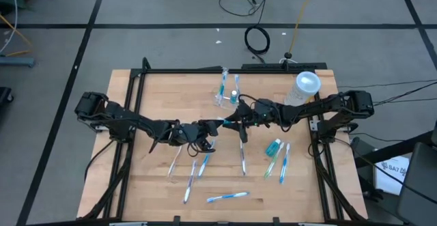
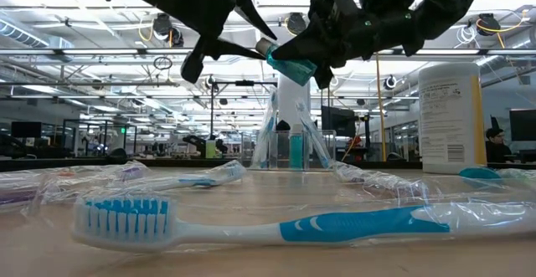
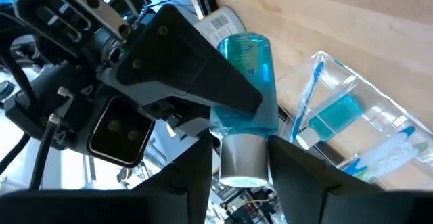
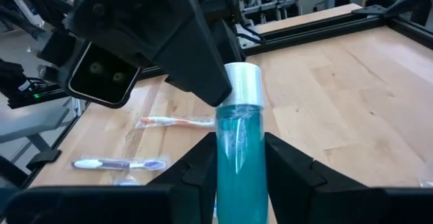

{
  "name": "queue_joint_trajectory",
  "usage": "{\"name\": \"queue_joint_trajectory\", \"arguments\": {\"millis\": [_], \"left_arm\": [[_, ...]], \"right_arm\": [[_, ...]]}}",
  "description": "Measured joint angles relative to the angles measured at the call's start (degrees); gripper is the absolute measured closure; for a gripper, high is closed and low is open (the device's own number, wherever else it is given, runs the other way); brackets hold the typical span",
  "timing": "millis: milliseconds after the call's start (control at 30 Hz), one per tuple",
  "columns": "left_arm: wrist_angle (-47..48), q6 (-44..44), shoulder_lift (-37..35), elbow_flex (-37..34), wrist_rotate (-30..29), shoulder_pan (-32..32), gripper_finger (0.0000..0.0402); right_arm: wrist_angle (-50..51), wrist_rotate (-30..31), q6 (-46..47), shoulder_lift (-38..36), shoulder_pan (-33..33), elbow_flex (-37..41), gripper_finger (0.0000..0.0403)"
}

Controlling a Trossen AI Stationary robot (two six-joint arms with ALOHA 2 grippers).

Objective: Pick & Place toothbrushing station
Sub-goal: Put the left mouthwash into the middle section of the transparent organizer

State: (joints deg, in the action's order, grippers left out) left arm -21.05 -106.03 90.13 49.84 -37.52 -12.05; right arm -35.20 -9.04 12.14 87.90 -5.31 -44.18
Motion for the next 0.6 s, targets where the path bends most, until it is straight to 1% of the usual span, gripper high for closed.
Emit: {"name": "queue_joint_trajectory", "arguments": {"millis": [67,133,233,367,433,500,600], "left_arm": [[-0.44,1.25,0.00,0.00,-0.05,0.04,0.0246],[-1.44,5.33,0.00,-0.02,-0.50,0.04,0.0242],[-2.71,14.76,0.00,-0.02,-2.13,-0.02,0.0236],[-2.27,27.10,-1.34,-0.02,-7.87,-0.50,0.0234],[-0.11,32.96,-3.38,-0.02,-9.35,-0.47,0.0238],[3.73,39.10,-6.22,0.01,-8.71,-0.32,0.0242],[11.50,49.82,-11.07,0.11,-2.85,-0.07,0.0247]], "right_arm": [[-0.02,0.00,0.00,0.00,-0.04,0.00,0.0307],[-0.04,0.00,0.00,-0.04,-0.04,0.00,0.0305],[-0.22,0.00,-0.12,-0.13,-0.04,0.00,0.0303],[-0.86,0.02,-2.52,-0.11,-0.04,-0.02,0.0303],[-0.95,-0.04,-3.81,-0.11,-0.04,-0.07,0.0303],[-0.72,-0.11,-4.86,0.06,-0.04,0.03,0.0303],[-2.44,-0.09,-6.11,0.06,-0.02,0.04,0.0303]]}}
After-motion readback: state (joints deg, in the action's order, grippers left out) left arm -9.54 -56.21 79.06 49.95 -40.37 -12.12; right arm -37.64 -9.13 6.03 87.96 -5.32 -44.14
